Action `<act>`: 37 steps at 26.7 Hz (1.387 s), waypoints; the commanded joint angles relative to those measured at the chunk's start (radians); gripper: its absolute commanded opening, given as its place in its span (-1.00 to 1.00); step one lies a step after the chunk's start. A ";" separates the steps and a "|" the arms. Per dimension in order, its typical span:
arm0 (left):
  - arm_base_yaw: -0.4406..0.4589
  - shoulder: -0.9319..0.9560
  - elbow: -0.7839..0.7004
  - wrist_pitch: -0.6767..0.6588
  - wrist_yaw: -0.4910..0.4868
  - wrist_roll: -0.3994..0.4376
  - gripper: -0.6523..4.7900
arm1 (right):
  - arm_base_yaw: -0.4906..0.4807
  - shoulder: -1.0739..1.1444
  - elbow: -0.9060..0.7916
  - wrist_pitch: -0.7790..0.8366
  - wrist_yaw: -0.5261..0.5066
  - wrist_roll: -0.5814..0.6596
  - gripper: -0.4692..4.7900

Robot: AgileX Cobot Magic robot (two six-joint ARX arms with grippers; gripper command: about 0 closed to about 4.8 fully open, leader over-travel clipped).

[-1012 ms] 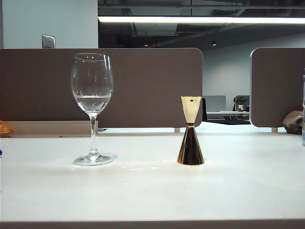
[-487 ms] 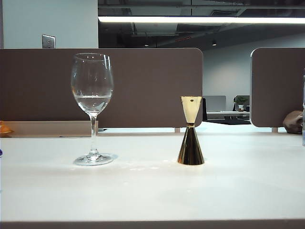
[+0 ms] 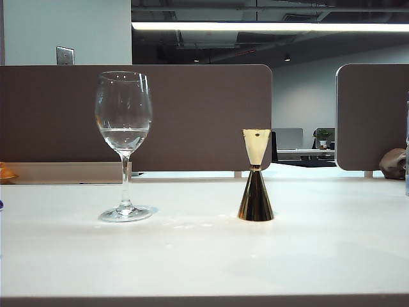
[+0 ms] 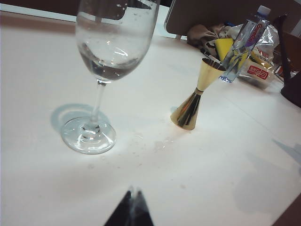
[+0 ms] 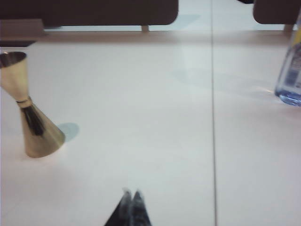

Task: Pick up the jigger and pour the water inside into the glass.

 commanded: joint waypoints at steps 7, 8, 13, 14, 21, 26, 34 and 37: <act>0.002 0.001 0.000 -0.002 0.004 0.007 -0.78 | 0.000 -0.006 -0.002 -0.073 0.092 -0.003 -0.83; 0.002 0.001 0.000 -0.002 0.004 0.007 -0.78 | 0.001 -0.006 -0.002 -0.080 0.092 -0.002 -0.80; 0.002 0.000 0.000 -0.001 0.004 0.007 -0.78 | 0.003 -0.006 -0.002 -0.087 0.093 -0.003 -0.77; 0.002 0.000 0.000 -0.002 0.004 0.007 -0.78 | 0.003 -0.006 -0.002 -0.087 0.093 -0.003 -0.77; 0.002 0.000 0.000 -0.002 -0.087 0.035 -0.78 | 0.003 -0.006 -0.002 -0.086 0.093 -0.003 -0.77; 0.002 0.000 0.000 -0.002 -0.319 0.060 -0.78 | 0.003 -0.006 -0.001 -0.087 0.093 -0.003 -0.77; 0.002 0.000 0.000 -0.003 -0.363 0.071 -0.78 | 0.003 -0.006 -0.001 -0.087 0.093 -0.003 -0.77; 0.002 0.000 0.000 -0.003 -0.359 0.071 -0.78 | 0.003 -0.006 -0.001 -0.087 0.093 -0.003 -0.77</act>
